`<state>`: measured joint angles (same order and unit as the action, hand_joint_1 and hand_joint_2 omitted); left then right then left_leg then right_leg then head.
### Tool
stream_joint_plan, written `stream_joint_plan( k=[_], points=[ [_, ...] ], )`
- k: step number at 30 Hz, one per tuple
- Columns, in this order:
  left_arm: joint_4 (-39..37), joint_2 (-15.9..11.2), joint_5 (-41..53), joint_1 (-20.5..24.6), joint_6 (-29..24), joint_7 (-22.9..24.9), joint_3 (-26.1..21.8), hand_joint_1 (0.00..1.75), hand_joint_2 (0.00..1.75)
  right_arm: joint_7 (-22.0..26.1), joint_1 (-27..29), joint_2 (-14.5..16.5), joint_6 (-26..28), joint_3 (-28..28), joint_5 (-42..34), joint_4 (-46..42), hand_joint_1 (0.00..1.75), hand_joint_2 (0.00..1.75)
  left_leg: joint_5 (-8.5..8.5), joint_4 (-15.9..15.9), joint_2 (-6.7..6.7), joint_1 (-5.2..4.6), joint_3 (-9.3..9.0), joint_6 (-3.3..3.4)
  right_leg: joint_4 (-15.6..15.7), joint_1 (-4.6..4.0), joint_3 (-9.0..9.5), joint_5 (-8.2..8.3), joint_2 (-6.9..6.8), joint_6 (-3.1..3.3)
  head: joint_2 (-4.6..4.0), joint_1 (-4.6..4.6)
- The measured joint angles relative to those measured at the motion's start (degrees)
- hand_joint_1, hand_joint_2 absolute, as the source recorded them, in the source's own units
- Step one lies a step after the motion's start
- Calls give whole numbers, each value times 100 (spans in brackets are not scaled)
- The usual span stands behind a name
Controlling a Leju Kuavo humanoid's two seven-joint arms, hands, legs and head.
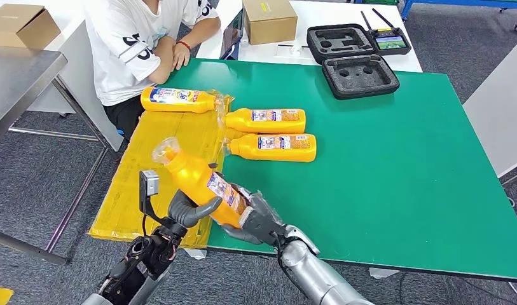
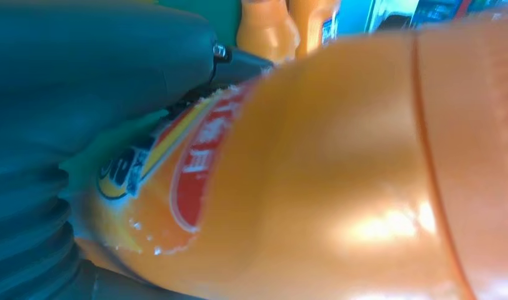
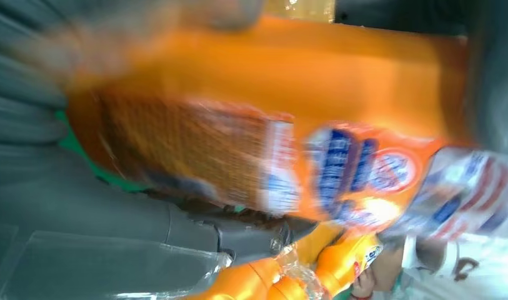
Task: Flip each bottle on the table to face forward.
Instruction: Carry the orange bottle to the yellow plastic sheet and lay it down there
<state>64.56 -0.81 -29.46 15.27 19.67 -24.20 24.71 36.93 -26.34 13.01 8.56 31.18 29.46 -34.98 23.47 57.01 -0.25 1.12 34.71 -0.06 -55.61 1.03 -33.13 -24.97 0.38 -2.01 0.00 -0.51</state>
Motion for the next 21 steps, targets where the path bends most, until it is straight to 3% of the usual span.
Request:
stream_joint_plan(
  k=[3, 16, 21],
  points=[
    [1, -2, -8, 15, -3, 5, 5, 175, 175, -144, -12, 34, 290, 16, 98, 11, 0, 0, 0, 0, 0, 0, 0, 0, 0, 0, 0, 0, 0, 0, 0, 0],
    [1, 16, 99, 175, -932, -144, -189, 175, 175, -143, 16, 25, 1034, -159, -69, -385, 0, 0, 0, 0, 0, 0, -1, 0, 0, 0, 0, 0, 0, 0, 0, 1],
    [84, -38, 946, 251, -2039, -728, -382, 175, 175, -7, 211, -32, 1056, -250, -454, -979, 0, 0, 0, 0, 0, 1, 0, 0, -1, -1, -1, 0, 0, 0, 0, 1]
  ],
)
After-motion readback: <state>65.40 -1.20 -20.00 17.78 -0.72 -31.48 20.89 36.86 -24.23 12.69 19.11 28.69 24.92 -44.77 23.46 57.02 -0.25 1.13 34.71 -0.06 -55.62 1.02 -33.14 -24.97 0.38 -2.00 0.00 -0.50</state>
